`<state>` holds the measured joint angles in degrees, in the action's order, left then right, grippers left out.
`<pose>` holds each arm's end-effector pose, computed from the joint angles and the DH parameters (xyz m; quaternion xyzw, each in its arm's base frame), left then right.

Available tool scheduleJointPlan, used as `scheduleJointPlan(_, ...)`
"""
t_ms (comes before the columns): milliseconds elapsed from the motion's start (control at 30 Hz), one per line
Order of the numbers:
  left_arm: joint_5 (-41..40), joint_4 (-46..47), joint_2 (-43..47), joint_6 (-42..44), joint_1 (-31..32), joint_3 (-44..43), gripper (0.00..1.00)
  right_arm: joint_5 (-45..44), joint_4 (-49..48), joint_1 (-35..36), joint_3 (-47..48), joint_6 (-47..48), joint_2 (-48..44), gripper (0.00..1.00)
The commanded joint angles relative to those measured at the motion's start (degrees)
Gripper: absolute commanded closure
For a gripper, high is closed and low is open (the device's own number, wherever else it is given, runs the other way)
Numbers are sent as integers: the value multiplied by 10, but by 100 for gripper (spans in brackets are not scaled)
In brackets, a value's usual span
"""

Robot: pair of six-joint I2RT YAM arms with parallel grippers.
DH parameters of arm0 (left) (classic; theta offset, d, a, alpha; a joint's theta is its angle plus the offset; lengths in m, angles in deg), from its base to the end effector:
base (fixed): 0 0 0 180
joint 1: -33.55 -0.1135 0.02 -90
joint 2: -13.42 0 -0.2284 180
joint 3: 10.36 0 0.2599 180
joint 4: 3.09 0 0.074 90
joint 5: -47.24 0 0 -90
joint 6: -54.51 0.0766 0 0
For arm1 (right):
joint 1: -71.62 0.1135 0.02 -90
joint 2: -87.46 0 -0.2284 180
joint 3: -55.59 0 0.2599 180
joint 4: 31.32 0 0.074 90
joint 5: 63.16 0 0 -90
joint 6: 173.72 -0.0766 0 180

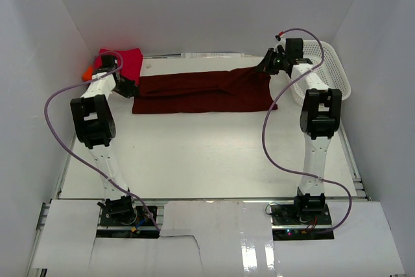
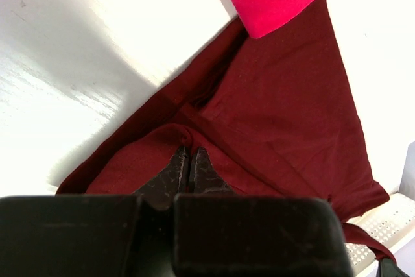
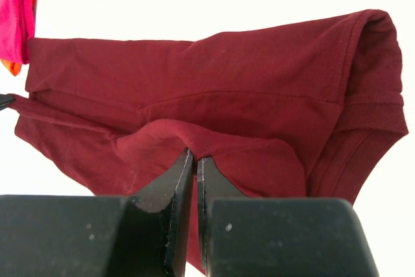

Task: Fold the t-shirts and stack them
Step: Grab the bottom of the folded rectangular tshirt with both arms

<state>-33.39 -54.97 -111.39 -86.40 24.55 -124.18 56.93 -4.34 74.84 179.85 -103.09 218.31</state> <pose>0.4698 0.0618 0.1184 -0.4672 0.8490 -0.1578 0.1899 0.5414 0.0689 0.1789 -0.0020 0.8598 0.3137 0.4029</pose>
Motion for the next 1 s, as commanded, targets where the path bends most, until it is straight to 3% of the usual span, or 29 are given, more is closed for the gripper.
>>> scheduleJointPlan(0, -12, 12, 8, -1, 1, -23, 100, -1, -40, -7, 27, -7, 13, 92)
scheduleJointPlan(367, -13, 53, 12, -14, 1, 2, 100, 5, -129, -8, 22, -34, 48, 92)
scheduleJointPlan(467, -13, 62, 11, -10, 2, 3, 100, 9, -158, -7, 26, -43, 58, 88)
scheduleJointPlan(500, -18, 63, 12, -8, 2, 3, 95, 9, -170, -7, 30, -44, 61, 78)
scheduleJointPlan(600, -43, 85, 29, 9, 6, 15, 76, 11, -189, -8, 31, -49, 61, 64)
scheduleJointPlan(667, -59, 107, 40, 15, 7, 31, 64, 9, -194, -8, 29, -49, 58, 60)
scheduleJointPlan(700, -69, 114, 54, 15, 6, 36, 49, 8, -197, -7, 26, -45, 52, 56)
scheduleJointPlan(833, -143, 146, 92, 14, 7, 55, 27, 0, -220, -8, -20, -31, 22, 50)
scheduleJointPlan(967, -205, 205, 151, 12, 7, 103, 23, 6, -239, -7, -77, -22, -16, 49)
